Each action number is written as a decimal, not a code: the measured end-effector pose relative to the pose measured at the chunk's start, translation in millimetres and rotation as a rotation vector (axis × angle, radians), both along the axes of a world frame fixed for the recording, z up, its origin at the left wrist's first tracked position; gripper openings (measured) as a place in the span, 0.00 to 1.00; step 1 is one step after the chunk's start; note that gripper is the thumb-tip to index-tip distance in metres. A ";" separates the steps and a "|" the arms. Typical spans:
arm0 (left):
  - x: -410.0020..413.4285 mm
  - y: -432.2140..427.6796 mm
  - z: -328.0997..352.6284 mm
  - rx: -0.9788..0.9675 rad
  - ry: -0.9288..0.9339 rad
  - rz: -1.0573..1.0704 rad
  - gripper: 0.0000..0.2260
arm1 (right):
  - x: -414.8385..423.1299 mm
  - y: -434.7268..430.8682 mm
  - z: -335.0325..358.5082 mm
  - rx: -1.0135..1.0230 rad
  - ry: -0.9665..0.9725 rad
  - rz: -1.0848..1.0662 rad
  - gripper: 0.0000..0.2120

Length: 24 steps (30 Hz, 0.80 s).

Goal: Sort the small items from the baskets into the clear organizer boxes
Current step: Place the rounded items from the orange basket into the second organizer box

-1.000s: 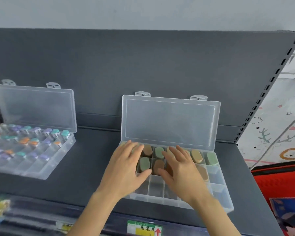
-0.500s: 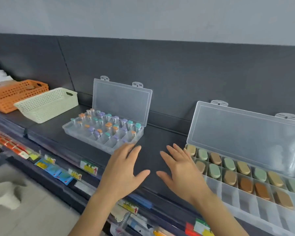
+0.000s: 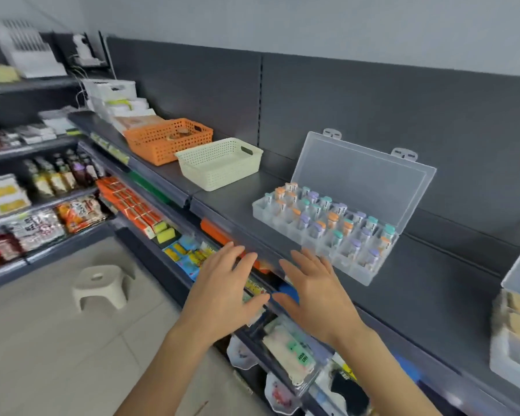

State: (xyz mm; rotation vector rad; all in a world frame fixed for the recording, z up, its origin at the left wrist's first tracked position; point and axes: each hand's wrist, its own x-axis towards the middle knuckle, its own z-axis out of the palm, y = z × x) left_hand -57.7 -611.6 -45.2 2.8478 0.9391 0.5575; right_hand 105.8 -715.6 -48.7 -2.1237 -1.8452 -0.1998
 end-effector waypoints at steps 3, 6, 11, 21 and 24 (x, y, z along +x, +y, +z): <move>-36.0 23.6 -1.2 -0.036 0.000 0.063 0.32 | -32.5 32.8 -2.3 -0.009 0.005 0.064 0.27; -64.2 45.7 -1.7 -0.032 -0.015 0.116 0.32 | -54.7 65.5 -4.5 -0.002 -0.026 0.122 0.27; -94.6 86.0 0.6 -0.044 -0.024 0.193 0.30 | -77.7 126.6 -8.3 0.024 -0.042 0.211 0.26; -120.7 225.1 6.4 -0.031 0.059 0.314 0.30 | -86.3 291.3 -15.4 0.117 0.050 0.301 0.25; -117.2 275.4 12.9 -0.042 0.075 0.304 0.30 | -86.9 344.7 -9.2 0.154 0.034 0.311 0.24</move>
